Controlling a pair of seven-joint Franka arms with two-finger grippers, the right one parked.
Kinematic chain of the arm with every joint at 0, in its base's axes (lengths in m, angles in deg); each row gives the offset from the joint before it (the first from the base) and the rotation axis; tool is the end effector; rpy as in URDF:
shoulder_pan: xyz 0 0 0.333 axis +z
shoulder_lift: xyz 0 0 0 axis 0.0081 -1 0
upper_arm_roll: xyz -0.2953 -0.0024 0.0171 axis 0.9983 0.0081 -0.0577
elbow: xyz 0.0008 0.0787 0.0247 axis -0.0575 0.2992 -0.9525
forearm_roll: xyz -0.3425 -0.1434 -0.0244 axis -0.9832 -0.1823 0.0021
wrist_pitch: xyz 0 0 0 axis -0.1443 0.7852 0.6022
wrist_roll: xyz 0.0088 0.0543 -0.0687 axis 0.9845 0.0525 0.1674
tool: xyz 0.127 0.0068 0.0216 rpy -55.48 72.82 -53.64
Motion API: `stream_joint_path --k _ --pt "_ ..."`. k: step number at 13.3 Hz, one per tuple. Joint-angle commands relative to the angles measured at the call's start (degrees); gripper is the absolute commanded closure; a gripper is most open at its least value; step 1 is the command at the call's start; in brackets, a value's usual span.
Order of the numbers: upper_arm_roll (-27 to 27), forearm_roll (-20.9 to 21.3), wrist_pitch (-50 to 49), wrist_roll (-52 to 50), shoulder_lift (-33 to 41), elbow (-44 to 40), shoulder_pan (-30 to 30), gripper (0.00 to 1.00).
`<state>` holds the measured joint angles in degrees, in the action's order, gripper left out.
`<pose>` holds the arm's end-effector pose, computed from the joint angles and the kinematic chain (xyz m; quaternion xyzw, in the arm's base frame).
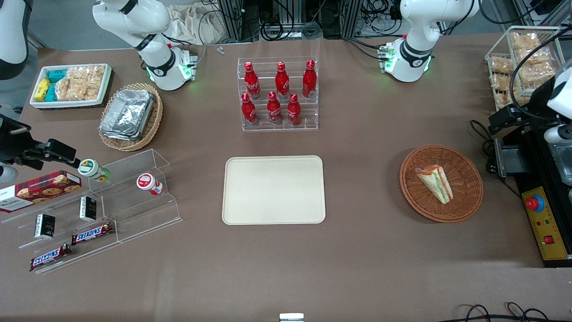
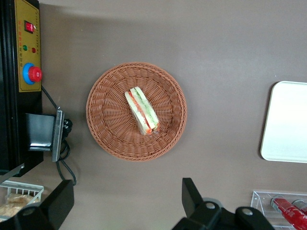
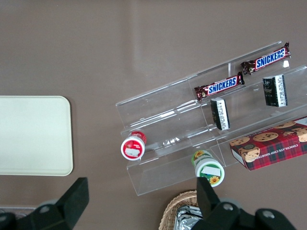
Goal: Place sandwich from basket to tray
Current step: 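Move the left gripper over the wrapped sandwich in the wicker basket and lower it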
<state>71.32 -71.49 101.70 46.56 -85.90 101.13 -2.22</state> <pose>0.5281 -0.0064 0.5840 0.9991 0.0424 -0.0035 0.0067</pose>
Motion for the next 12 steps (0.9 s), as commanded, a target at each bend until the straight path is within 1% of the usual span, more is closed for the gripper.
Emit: stream_joint_path --k 1,4,6,10,12 --pt "1.24 1.22 -4.71 -0.59 -3.35 -5.7 0.53 0.0" --pt "1.07 1.57 -6.38 -0.76 -3.52 -4.39 0.87 0.0" --pt "0.8 3.06 -5.26 -1.55 -2.12 1.66 1.23 0.0" --pt "0.62 2.28 6.94 -2.17 2.01 14.75 3.25 0.0" --pt "0.54 2.19 13.87 -2.08 2.45 20.99 4.04 0.0"
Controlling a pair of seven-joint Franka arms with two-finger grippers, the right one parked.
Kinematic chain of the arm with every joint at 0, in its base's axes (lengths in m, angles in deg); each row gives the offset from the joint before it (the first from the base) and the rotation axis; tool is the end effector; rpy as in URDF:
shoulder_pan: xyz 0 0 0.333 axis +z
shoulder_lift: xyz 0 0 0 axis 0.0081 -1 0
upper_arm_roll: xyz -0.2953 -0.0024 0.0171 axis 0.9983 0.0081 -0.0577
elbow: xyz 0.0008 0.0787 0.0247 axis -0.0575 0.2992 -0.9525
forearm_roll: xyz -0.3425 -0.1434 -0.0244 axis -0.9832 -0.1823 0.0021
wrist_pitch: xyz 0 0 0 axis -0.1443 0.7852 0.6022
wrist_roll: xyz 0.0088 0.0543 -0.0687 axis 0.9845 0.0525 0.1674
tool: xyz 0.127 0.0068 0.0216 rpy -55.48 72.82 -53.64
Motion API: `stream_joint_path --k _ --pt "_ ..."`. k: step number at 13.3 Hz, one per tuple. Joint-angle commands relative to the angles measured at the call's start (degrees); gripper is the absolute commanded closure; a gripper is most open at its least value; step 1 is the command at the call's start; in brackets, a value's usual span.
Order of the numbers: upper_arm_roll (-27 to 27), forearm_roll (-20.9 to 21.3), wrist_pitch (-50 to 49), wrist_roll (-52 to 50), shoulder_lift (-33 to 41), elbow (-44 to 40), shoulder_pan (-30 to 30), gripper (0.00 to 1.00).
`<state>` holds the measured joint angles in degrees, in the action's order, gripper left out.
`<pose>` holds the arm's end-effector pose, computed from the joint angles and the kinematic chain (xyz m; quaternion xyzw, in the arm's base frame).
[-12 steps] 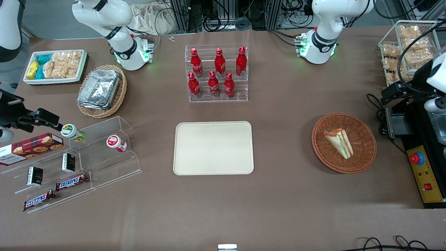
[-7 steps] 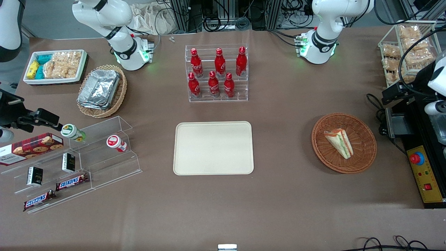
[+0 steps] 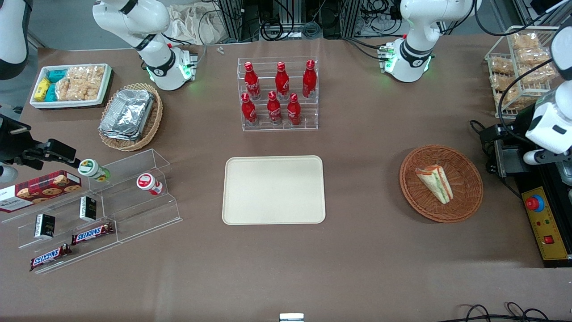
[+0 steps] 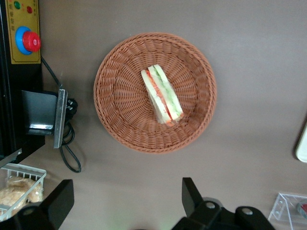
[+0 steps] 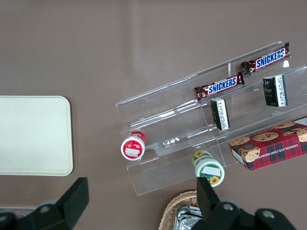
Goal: Place sandwich from basket to tray
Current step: 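Move the left gripper over the wrapped sandwich in the wicker basket and lower it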
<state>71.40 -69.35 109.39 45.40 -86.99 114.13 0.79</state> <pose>0.5277 0.0250 0.4828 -0.9953 -0.0758 0.0585 0.0139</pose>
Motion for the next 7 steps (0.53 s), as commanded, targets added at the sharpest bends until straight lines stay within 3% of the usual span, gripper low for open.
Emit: stream_joint_path --k 1,7 --pt "0.47 0.05 10.75 -1.19 3.64 11.5 1.03 0.0" --pt "0.73 -0.65 23.79 -11.1 -2.5 16.54 0.86 0.0"
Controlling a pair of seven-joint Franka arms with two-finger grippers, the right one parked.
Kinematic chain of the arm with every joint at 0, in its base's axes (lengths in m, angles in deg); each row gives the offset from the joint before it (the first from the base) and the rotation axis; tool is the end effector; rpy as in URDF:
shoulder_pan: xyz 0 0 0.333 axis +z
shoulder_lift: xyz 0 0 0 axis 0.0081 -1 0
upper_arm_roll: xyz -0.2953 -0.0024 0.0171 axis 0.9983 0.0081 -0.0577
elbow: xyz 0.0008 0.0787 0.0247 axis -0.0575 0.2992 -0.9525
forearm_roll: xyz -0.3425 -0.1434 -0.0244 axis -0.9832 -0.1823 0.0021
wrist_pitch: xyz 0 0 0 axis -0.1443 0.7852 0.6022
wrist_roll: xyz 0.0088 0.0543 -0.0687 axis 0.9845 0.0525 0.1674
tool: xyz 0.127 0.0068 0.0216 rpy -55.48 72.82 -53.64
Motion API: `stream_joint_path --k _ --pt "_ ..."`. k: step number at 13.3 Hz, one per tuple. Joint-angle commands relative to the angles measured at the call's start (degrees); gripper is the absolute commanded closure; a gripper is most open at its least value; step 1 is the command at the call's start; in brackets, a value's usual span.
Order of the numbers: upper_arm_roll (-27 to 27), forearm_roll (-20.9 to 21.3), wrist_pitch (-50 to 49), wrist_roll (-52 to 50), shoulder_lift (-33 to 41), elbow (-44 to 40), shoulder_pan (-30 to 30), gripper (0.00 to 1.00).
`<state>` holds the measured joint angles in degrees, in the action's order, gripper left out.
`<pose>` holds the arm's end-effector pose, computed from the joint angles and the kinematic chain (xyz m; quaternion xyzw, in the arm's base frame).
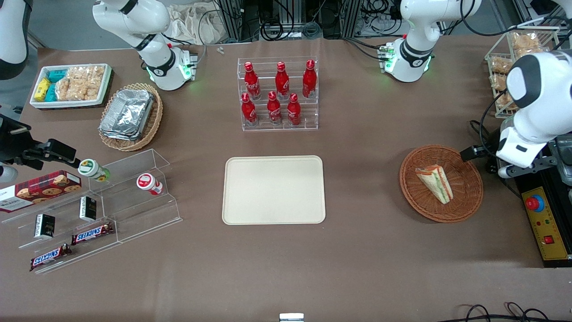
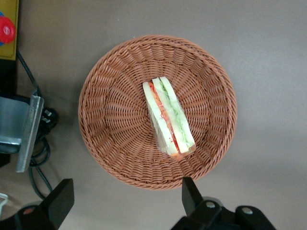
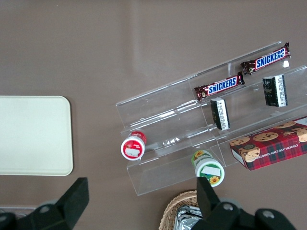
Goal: Place sandwich from basket to tray
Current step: 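Move the left gripper over the wrapped sandwich in the wicker basket and lower it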
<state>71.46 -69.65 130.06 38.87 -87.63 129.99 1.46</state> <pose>0.5233 0.0290 0.3821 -0.9905 -0.1355 0.0218 0.0102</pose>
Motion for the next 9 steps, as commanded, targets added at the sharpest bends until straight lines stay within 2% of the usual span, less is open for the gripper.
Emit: stream_joint_path --k 1,3,9 --pt "0.84 -0.45 4.87 -7.55 -3.96 0.68 -0.25 0.0" --pt "1.02 -0.45 9.17 -11.96 -7.92 0.77 -1.48 0.0" --pt "1.02 -0.62 21.58 -15.4 -14.51 5.08 -1.4 0.0"
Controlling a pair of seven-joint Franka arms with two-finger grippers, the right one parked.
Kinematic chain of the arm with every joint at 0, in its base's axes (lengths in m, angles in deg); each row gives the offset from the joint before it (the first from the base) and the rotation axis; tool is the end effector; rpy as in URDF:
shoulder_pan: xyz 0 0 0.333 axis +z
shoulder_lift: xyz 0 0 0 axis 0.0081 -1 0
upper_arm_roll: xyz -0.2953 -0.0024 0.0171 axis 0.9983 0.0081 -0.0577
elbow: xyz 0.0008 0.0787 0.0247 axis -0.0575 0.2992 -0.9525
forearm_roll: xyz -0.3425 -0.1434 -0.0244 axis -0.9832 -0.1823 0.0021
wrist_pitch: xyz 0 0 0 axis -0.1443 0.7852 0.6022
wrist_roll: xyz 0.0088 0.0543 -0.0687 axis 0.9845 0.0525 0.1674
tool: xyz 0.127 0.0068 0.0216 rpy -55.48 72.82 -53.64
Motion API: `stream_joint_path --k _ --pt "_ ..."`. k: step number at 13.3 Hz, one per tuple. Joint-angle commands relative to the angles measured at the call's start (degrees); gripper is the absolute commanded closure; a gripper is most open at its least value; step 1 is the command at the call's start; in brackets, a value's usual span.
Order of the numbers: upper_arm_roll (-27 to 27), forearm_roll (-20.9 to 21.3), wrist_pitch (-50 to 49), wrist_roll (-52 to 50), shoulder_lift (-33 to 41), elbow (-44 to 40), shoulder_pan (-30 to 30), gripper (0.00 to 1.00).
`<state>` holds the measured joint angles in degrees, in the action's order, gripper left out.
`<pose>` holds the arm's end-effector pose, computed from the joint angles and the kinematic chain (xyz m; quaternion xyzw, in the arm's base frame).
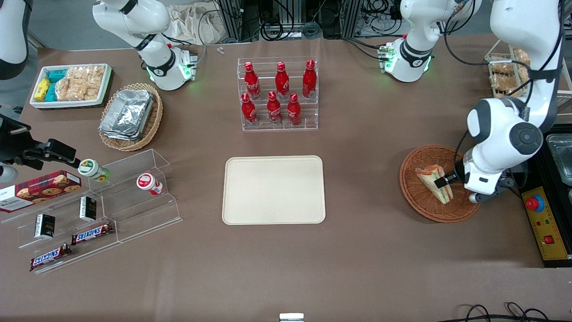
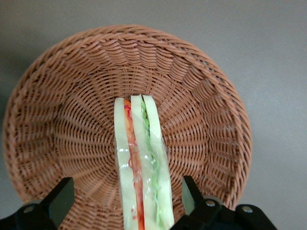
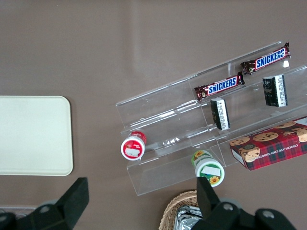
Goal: Place sandwich from basket to tray
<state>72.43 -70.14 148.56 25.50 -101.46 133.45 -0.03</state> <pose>0.5453 0.0056 0.2541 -0.9731 -0.2299 0.0110 0.0063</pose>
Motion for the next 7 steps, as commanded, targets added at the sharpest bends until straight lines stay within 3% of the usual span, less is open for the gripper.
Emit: stream_joint_path --k 1,5,6,7 --pt "0.04 -0.13 3.78 -2.56 -1.57 1.7 0.09 0.0" --pt "0.04 -0.13 9.14 -5.55 -4.65 3.02 -0.43 0.02" --pt "0.04 -0.13 9.06 -5.64 -4.66 3.11 -0.52 0.17" --pt "0.04 -0.13 8.71 -6.25 -4.39 3.02 -0.52 0.46"
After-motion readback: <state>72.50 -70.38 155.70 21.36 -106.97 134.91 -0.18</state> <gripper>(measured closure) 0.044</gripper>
